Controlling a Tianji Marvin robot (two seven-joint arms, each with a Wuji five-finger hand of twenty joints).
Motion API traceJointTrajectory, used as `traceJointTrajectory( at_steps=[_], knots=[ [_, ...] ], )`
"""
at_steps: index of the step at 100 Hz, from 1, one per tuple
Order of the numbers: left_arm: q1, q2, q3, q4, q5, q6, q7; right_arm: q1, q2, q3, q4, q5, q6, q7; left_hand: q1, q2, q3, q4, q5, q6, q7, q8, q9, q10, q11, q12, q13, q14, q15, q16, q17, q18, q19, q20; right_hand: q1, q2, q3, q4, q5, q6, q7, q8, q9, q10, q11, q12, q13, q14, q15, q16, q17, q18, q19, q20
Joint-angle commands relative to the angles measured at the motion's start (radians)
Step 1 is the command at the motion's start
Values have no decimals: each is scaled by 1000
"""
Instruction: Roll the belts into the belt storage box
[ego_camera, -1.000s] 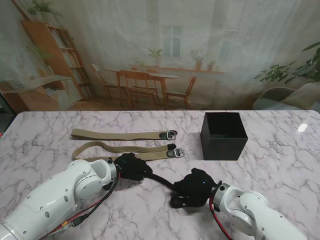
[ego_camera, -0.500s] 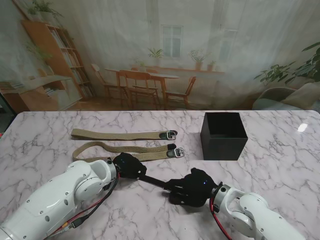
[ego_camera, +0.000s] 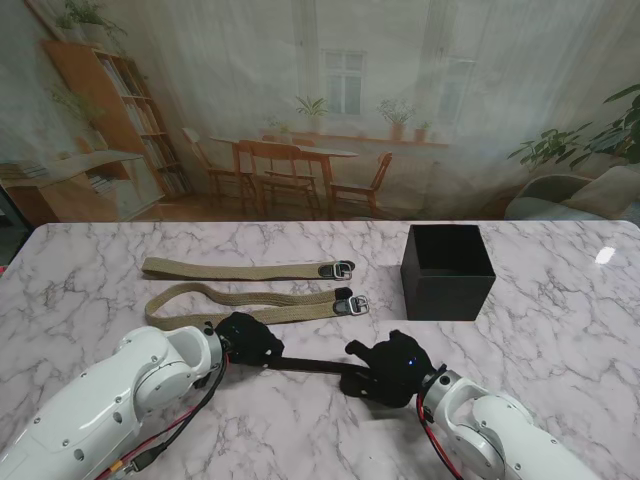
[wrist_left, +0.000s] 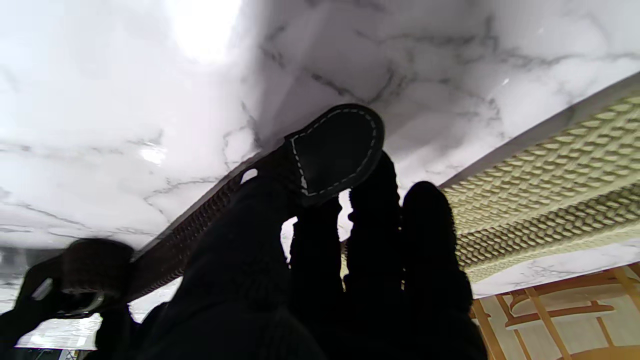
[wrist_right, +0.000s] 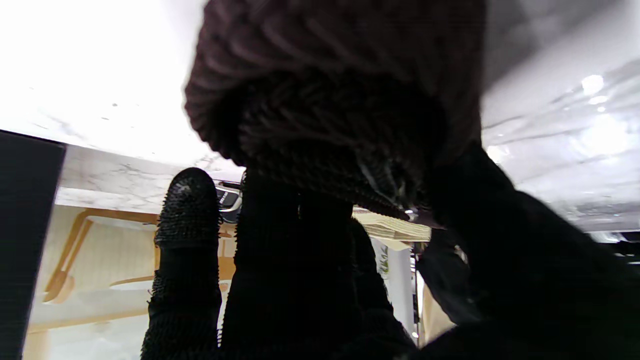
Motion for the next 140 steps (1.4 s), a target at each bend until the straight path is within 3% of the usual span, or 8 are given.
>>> traceJointTrajectory(
  at_steps=[1, 5, 14, 32, 46, 110, 124, 140],
  knots=[
    [33, 17, -13, -19, 9, -18, -37, -11, 1, 0, 4, -2, 26, 14, 54, -29, 68, 30, 105, -25, 110, 11, 42, 7, 22, 16, 36, 25, 36, 17, 15, -17, 48, 21, 73, 80, 93, 148, 129, -49, 31, 23, 140, -89, 228, 46, 66, 6, 103, 21, -3, 26, 32, 5],
    [48, 18, -25, -33, 14, -29, -42, -13, 0, -2, 0, 0, 44, 22, 54, -29, 69, 30, 104, -25, 110, 10, 42, 6, 22, 15, 34, 24, 34, 17, 13, -18, 46, 21, 68, 93, 90, 177, 219, -82, 43, 47, 154, -85, 225, 61, 70, 10, 110, 20, 0, 29, 39, 4],
    [78, 19, -48, -63, 14, -49, -50, -7, -3, -12, 3, 9, 74, 22, 53, -28, 71, 28, 103, -23, 107, 7, 40, 3, 19, 13, 31, 23, 28, 15, 7, -16, 41, 20, 120, 43, 42, 50, 317, -167, 237, -61, 190, -73, 211, 80, 85, 18, 127, 20, 11, 39, 58, 3],
    [110, 19, -64, -100, -22, -80, -64, 8, -8, -34, 8, 29, 107, 27, 55, -21, 70, 22, 99, -12, 95, -2, 36, 1, 12, 7, 26, 24, 14, 8, -1, -11, 31, 19, 139, 30, 27, 45, 456, -203, 319, -33, 276, -58, 142, 59, 121, 30, 142, 19, 42, 43, 79, 3],
    [108, 19, -48, -109, -80, -90, -74, 26, -12, -57, 15, 46, 123, 28, 56, -15, 67, 18, 101, -8, 85, -7, 26, 36, 15, 1, 25, 27, 9, 6, -5, -7, 27, 20, 150, 27, 29, 46, 478, -193, 315, -22, 286, -55, 141, 67, 132, 35, 153, 22, 64, 27, 93, 4],
    [-32, 24, 159, -52, -335, -87, -123, 105, -34, -150, 64, 152, 166, 26, 43, 22, 27, 18, 102, 41, -47, -72, -19, 26, 13, -70, -17, 48, -54, -27, -58, 22, -10, 29, 161, 34, 23, 39, 491, -163, 298, -11, 283, -51, 117, 73, 126, 40, 153, 6, 90, -5, 90, -19],
    [-74, 35, 205, -41, -386, -78, -177, 111, -33, -152, 71, 155, 153, 28, -142, 21, -71, 19, 53, 56, -287, -87, -168, 29, 45, -361, -106, 59, -144, -81, -141, 42, -87, 41, 161, 39, 20, 39, 486, -163, 295, -12, 282, -54, 103, 70, 125, 36, 139, 0, 87, -9, 87, -24],
    [-105, 44, 238, -33, -420, -71, -217, 111, -32, -148, 71, 160, 138, 38, -351, 79, -131, 12, -25, 40, -444, -173, -271, 68, -41, -433, -191, 82, -213, -111, -212, 59, -141, 53, 149, 81, 0, 37, 464, -163, 283, -23, 279, -47, 63, 58, 113, 37, 109, -8, 72, -14, 75, -32]
  ],
)
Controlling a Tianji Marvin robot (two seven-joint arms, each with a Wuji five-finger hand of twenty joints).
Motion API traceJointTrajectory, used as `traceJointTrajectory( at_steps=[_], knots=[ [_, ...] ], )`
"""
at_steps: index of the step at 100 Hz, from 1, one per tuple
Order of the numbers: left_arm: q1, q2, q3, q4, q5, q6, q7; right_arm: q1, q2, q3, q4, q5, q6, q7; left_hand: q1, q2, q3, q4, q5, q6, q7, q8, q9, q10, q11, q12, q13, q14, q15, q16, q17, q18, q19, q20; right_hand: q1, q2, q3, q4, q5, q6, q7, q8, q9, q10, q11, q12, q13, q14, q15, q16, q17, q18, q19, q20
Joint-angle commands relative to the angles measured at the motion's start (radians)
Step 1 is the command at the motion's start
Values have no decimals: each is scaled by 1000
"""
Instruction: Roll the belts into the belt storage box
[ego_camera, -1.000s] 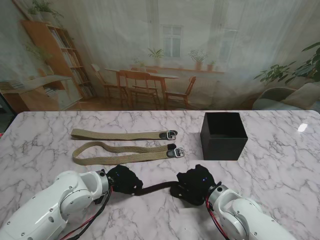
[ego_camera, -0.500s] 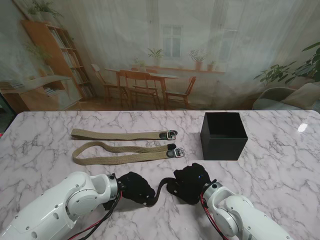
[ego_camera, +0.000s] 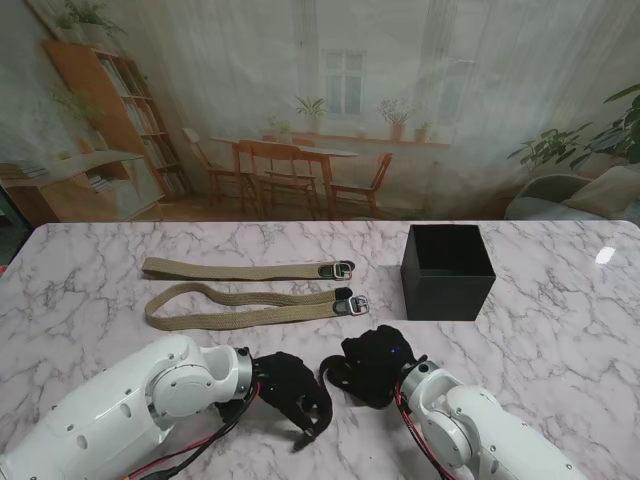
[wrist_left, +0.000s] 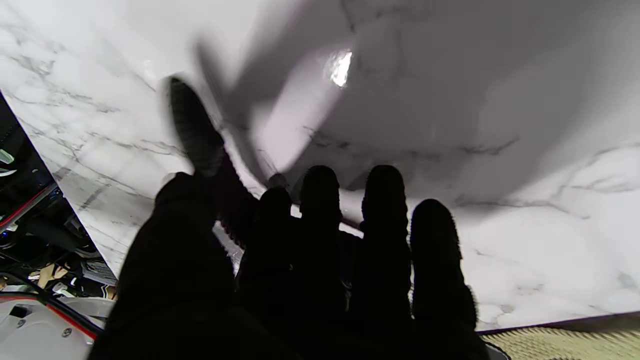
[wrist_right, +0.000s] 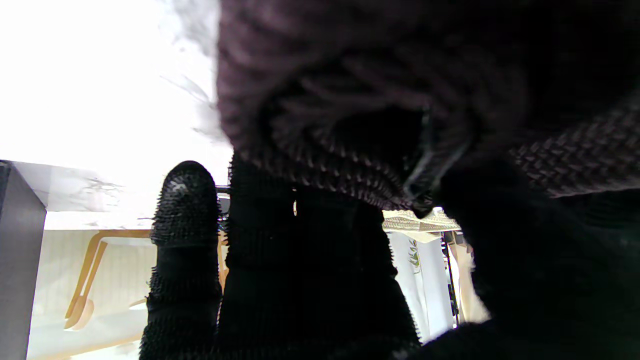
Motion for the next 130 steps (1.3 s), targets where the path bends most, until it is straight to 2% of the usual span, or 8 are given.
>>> traceJointTrajectory(
  at_steps=[1, 24, 34, 44, 70, 100, 117, 130],
  knots=[
    [-5, 6, 12, 15, -1, 9, -34, -5, 0, -1, 11, 2, -11, 15, -59, 28, -31, 11, -49, -21, -51, -24, -116, 69, -190, -144, -46, 26, -73, -42, -24, 16, -25, 29, 146, 94, 64, 52, 19, -101, 30, -1, 98, -52, 24, 17, 6, -5, -38, -11, -19, -22, 3, -14],
    [-34, 10, 46, 23, -9, 43, -57, -13, -2, 16, 9, 28, -43, 27, -82, 66, -29, 9, -119, 62, -151, -80, -123, 86, -217, -173, -50, 33, -83, -53, -33, 25, -41, 44, 24, 324, -26, 88, -4, -69, -92, -21, 66, -14, -17, 20, -35, 29, -76, -14, -67, -21, -7, -12],
    [-43, 9, 58, 29, -7, 55, -56, -19, -2, 25, 6, 32, -51, 32, -78, 80, -26, 10, -145, 93, -170, -93, -123, 89, -217, -173, -46, 33, -79, -51, -33, 27, -41, 46, -94, 467, -94, 198, -2, -57, -212, 103, 46, 1, -23, 27, -56, 40, -88, -14, -88, -21, -8, 1],
    [-50, 8, 68, 33, -6, 68, -56, -28, 0, 35, -1, 30, -56, 40, -77, 102, -27, 9, -170, 115, -190, -109, -122, 93, -215, -172, -45, 35, -74, -48, -31, 27, -39, 48, -190, 538, -186, 198, -34, -63, -249, 135, 17, 13, -26, 29, -83, 51, -97, -17, -113, -16, -12, 5],
    [-70, 8, 93, 40, -15, 103, -64, -52, 12, 71, -23, -20, -98, 56, -75, 129, -32, 8, -213, 159, -220, -147, -120, 102, -208, -167, -44, 38, -67, -43, -29, 27, -33, 51, -293, 416, -290, 226, -168, -79, -317, 137, -138, 28, -47, 26, -203, 54, -155, -41, -167, -13, -51, -2],
    [-85, 10, 110, 40, -31, 120, -78, -79, 14, 98, -35, -47, -106, 25, -74, 135, -34, 8, -210, 165, -213, -162, -116, 105, -203, -165, -43, 39, -63, -42, -29, 27, -30, 52, -214, 357, -220, 240, -215, -160, -322, 162, -328, 35, -20, 16, -350, 42, -177, -73, -224, -7, -59, 6],
    [-85, 11, 111, 38, -36, 126, -86, -98, 11, 127, -52, 7, -126, 83, -74, 135, -34, 8, -202, 164, -206, -165, -112, 105, -200, -163, -41, 39, -61, -41, -28, 27, -29, 52, -229, 362, -228, 234, -254, -311, -351, 194, -725, 72, 146, 155, -648, 31, -41, -21, -373, 19, -85, 69],
    [-90, 12, 116, 40, -43, 125, -88, -101, 9, 134, -50, 28, -141, 87, -74, 134, -35, 8, -198, 163, -202, -167, -109, 104, -199, -162, -41, 38, -60, -41, -27, 27, -29, 52, -238, 363, -244, 233, -267, -350, -358, 215, -871, 88, 205, 206, -698, 22, 46, 5, -372, 17, -69, 116]
  ],
)
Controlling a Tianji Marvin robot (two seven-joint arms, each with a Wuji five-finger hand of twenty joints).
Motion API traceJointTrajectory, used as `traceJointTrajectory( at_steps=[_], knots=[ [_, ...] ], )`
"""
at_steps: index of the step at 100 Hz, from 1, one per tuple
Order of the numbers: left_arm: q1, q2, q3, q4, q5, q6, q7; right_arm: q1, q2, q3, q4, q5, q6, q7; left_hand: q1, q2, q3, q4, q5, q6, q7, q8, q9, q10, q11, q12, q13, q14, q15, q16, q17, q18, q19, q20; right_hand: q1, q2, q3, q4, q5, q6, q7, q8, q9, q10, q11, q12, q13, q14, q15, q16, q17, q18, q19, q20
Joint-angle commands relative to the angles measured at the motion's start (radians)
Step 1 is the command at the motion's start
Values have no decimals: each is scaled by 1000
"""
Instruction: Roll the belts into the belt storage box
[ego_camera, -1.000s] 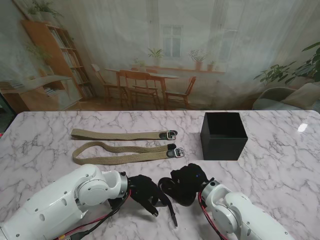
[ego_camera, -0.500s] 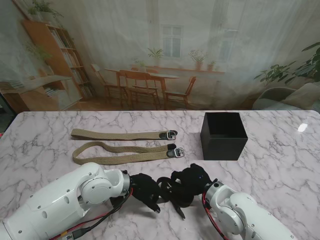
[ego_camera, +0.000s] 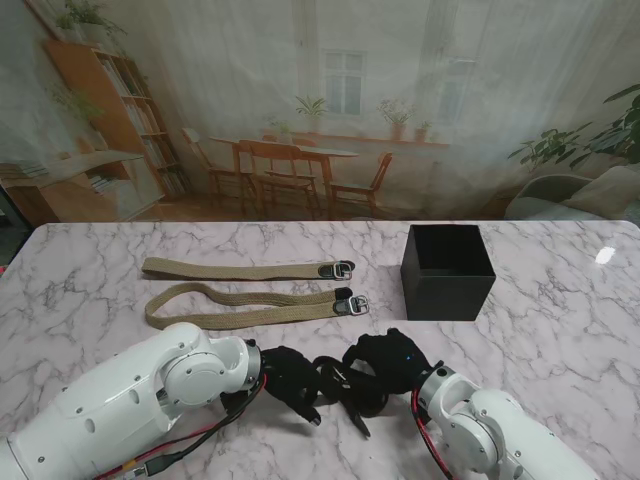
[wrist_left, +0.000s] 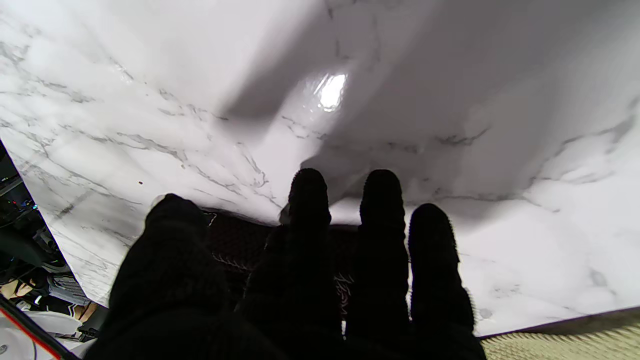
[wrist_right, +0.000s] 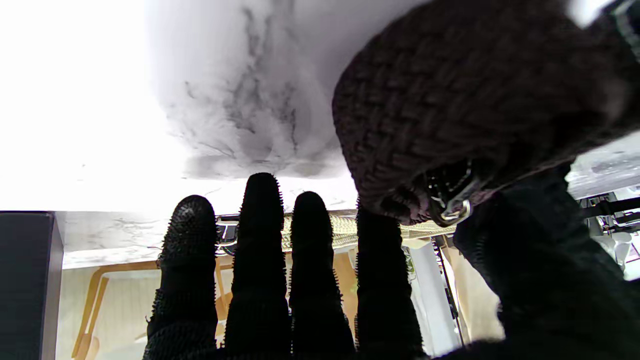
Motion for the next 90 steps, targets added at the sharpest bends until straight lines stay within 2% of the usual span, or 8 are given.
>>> traceJointTrajectory(
  at_steps=[1, 15, 30, 44, 54, 69, 84, 90],
  knots=[
    [9, 8, 18, 35, 2, 9, -29, -10, -3, -1, -1, -9, -7, -13, -19, 35, -25, 8, -44, 61, -21, -20, -87, 168, -225, -127, -13, 34, -68, -46, -1, 23, 6, 16, -22, -3, -9, 17, -35, -173, -11, 35, -56, 8, 50, 24, -35, -14, 66, 22, -13, 11, 8, 30],
    [6, 8, 21, 37, -4, 11, -32, -22, -15, 8, -16, 33, -12, -37, -18, 34, -25, 8, -42, 61, -19, -21, -87, 168, -225, -127, -13, 35, -68, -46, -1, 22, 6, 16, -24, -14, 8, 19, -49, -117, 5, 47, -54, -13, 88, 47, -22, -32, 115, 41, 24, -5, 32, 53],
    [6, 8, 22, 37, -6, 14, -34, -41, -24, 26, -36, 57, -7, -64, -19, 35, -24, 9, -44, 62, -18, -23, -86, 169, -225, -127, -13, 35, -68, -46, -1, 24, 6, 16, -20, -33, 52, 19, -54, -32, 29, 48, -20, -21, 87, 22, -1, -30, 122, 30, 48, -39, 43, 50],
    [6, 8, 23, 37, -7, 16, -34, -48, -23, 37, -48, 69, -4, -40, -19, 35, -24, 9, -42, 61, -17, -24, -85, 168, -225, -126, -14, 36, -69, -46, -2, 24, 6, 15, -22, -34, 76, 15, -97, 82, -20, -5, 26, -26, 62, -16, 26, -25, 114, 18, 48, -45, 48, 42],
    [5, 8, 23, 38, -7, 15, -33, -44, -20, 32, -43, 71, 3, -14, -20, 35, -24, 9, -43, 62, -17, -25, -85, 169, -225, -126, -12, 35, -68, -46, -1, 23, 6, 16, -22, -34, 68, 14, -128, 84, -33, -24, 65, -40, 42, -35, 36, -29, 110, 17, 27, -33, 47, 46],
    [5, 8, 23, 38, -7, 16, -35, -58, -24, 43, -51, 63, -8, -49, -20, 36, -24, 9, -42, 61, -16, -26, -86, 169, -225, -126, -13, 36, -68, -46, -2, 24, 6, 15, -21, -34, 65, 16, -104, 62, -12, -21, 64, -39, 31, -43, 29, -29, 99, 15, 32, -48, 55, 54],
    [4, 8, 25, 39, -9, 19, -35, -93, -22, 82, -88, 2, -25, -102, -20, 37, -24, 9, -43, 63, -17, -27, -84, 170, -225, -126, -13, 36, -69, -47, -1, 23, 5, 15, -30, -40, 52, 15, -67, 70, -2, -22, 21, -16, 36, -41, -4, -14, 107, 22, 20, -60, 66, 64],
    [2, 8, 27, 40, -10, 20, -35, -111, -22, 95, -103, -22, -15, -127, -21, 38, -25, 8, -45, 63, -18, -27, -87, 168, -226, -126, -14, 35, -69, -47, -3, 23, 5, 15, -56, -57, 34, 14, -68, 105, -23, -34, -28, 11, 33, -44, -48, 2, 110, 26, -8, -60, 69, 72]
  ],
)
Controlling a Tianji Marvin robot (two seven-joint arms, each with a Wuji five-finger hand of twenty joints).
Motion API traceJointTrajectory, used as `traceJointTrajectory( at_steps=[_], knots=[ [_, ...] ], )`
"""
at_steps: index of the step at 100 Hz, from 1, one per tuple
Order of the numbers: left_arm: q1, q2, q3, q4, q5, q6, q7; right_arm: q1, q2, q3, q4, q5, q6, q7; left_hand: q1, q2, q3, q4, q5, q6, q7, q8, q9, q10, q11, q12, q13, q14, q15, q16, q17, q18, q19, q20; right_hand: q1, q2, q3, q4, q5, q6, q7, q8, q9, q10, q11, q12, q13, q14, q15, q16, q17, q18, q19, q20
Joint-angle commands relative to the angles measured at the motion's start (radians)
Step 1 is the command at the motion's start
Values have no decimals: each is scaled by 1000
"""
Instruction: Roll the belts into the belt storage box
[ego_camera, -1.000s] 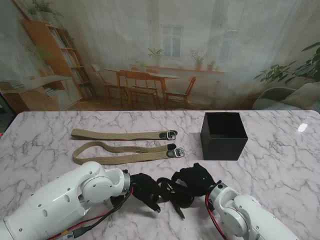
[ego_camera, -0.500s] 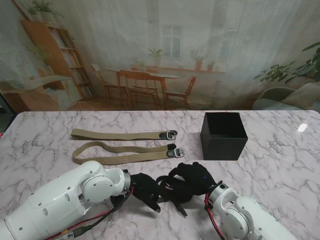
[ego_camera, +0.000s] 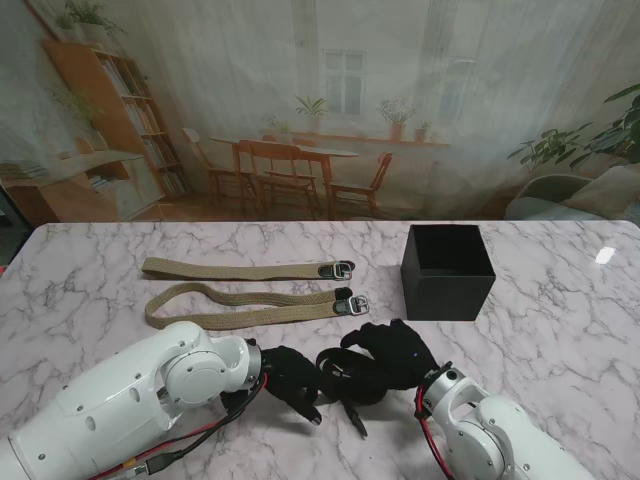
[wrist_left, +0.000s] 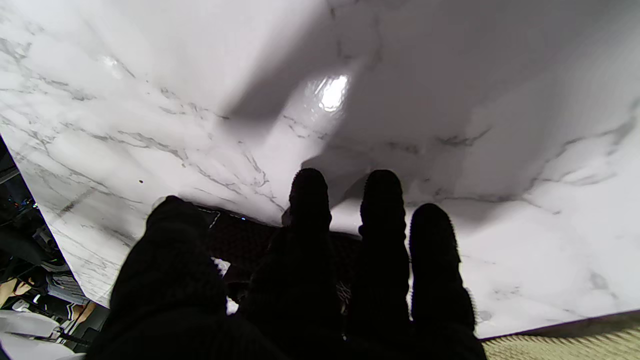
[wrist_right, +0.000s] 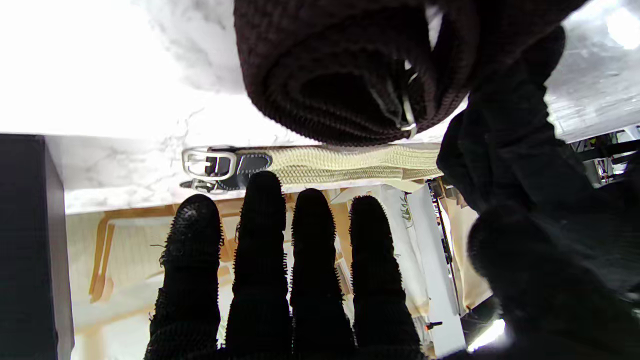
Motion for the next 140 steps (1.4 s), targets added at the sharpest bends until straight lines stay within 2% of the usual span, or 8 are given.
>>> traceJointTrajectory(
  at_steps=[1, 15, 28, 44, 62, 82, 113, 140],
  knots=[
    [12, 8, 18, 37, 4, 12, -29, -27, 4, 7, -27, -8, 12, -26, -22, 28, -24, 8, -46, 38, -17, -16, -86, 164, -223, -126, -13, 30, -71, -47, -3, 14, 5, 15, -54, -37, -28, 13, 17, 40, -9, -30, -63, 30, -17, -8, -57, 17, 36, 3, -34, -35, 23, 21],
    [10, 7, 21, 37, 4, 15, -29, -69, 10, 26, -68, -71, 70, -28, -22, 29, -25, 8, -50, 39, -20, -18, -87, 166, -224, -127, -12, 32, -71, -48, -3, 14, 5, 15, -155, -102, -93, 8, -17, 162, -160, -106, -156, 102, -155, -101, -136, 52, -58, -42, -106, -1, -31, 25],
    [10, 6, 20, 37, 6, 18, -26, -93, 14, 18, -99, -90, 146, 20, -24, 33, -25, 8, -58, 40, -24, -20, -89, 165, -225, -127, -14, 32, -72, -48, -5, 16, 5, 15, -210, -131, -132, 1, -47, 239, -276, -159, -213, 149, -339, -231, -197, 89, -292, -164, -185, 45, -181, -31],
    [10, 5, 18, 38, 10, 18, -23, -96, 21, -21, -124, -120, 232, 94, -25, 34, -25, 8, -66, 39, -27, -23, -90, 165, -225, -128, -14, 32, -73, -48, -5, 15, 4, 15, -285, -192, -42, -11, -95, 257, -345, -151, -223, 171, -439, -307, -203, 105, -446, -247, -225, 71, -282, -77],
    [11, 4, 16, 40, 12, 19, -20, -67, 26, -89, -122, -137, 327, 161, -27, 35, -25, 8, -70, 42, -29, -25, -91, 164, -226, -128, -15, 31, -73, -49, -5, 14, 4, 15, -279, -213, -34, -18, -157, 274, -410, -161, -249, 206, -511, -338, -210, 146, -522, -289, -241, 93, -340, -103],
    [9, 4, 19, 43, 10, 23, -19, -60, 28, -131, -143, -144, 386, 201, -27, 35, -25, 8, -72, 44, -30, -26, -92, 166, -227, -129, -15, 32, -73, -49, -5, 15, 4, 15, -303, -220, -27, -28, -231, 308, -471, -164, -307, 291, -589, -374, -204, 192, -565, -318, -242, 118, -380, -125],
    [2, 4, 24, 47, 5, 22, -20, -7, 30, -206, -107, -183, 494, 225, -27, 34, -25, 8, -69, 44, -28, -27, -91, 166, -226, -129, -14, 32, -74, -49, -4, 14, 4, 15, -183, -273, -34, -13, -245, 278, -494, -137, -316, 257, -548, -354, -227, 212, -573, -320, -249, 140, -402, -137],
    [20, 5, 1, 41, 20, 14, -23, 21, 26, -234, -74, -180, 531, 187, -26, 34, -25, 8, -68, 42, -27, -27, -93, 166, -228, -130, -16, 32, -75, -50, -5, 15, 4, 15, 17, -321, -90, 21, -134, 334, -390, 38, -220, 215, -274, -211, -128, 130, -402, -210, -173, 94, -264, -77]
  ],
)
